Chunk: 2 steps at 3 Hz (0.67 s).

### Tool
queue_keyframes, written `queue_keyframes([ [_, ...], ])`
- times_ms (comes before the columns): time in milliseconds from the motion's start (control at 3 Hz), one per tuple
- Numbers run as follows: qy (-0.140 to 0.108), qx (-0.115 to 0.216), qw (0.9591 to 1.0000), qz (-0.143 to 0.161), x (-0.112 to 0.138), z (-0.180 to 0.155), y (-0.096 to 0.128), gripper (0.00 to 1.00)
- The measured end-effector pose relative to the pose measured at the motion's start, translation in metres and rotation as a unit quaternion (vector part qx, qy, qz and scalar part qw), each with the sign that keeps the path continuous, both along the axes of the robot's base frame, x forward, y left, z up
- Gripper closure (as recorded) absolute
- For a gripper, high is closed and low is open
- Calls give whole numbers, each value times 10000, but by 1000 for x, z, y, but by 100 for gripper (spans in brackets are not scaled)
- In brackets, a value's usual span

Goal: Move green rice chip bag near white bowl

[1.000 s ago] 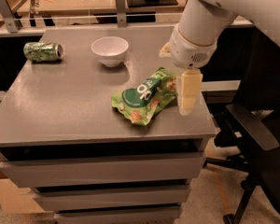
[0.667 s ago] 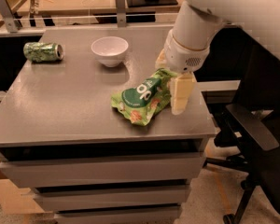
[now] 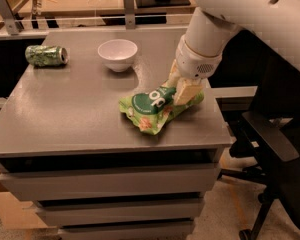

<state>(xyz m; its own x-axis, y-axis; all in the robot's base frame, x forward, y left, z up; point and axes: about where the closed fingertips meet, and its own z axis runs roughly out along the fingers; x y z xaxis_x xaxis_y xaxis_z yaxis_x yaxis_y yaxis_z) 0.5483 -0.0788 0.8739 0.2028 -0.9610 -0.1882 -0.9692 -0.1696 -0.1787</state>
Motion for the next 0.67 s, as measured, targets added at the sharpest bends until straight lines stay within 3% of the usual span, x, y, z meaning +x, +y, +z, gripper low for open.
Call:
queue_keyframes([
  [333,-124,157,9997,-144,10,9,-7,88],
  [667,-431,352,9978,-367,22,32,-21,100],
])
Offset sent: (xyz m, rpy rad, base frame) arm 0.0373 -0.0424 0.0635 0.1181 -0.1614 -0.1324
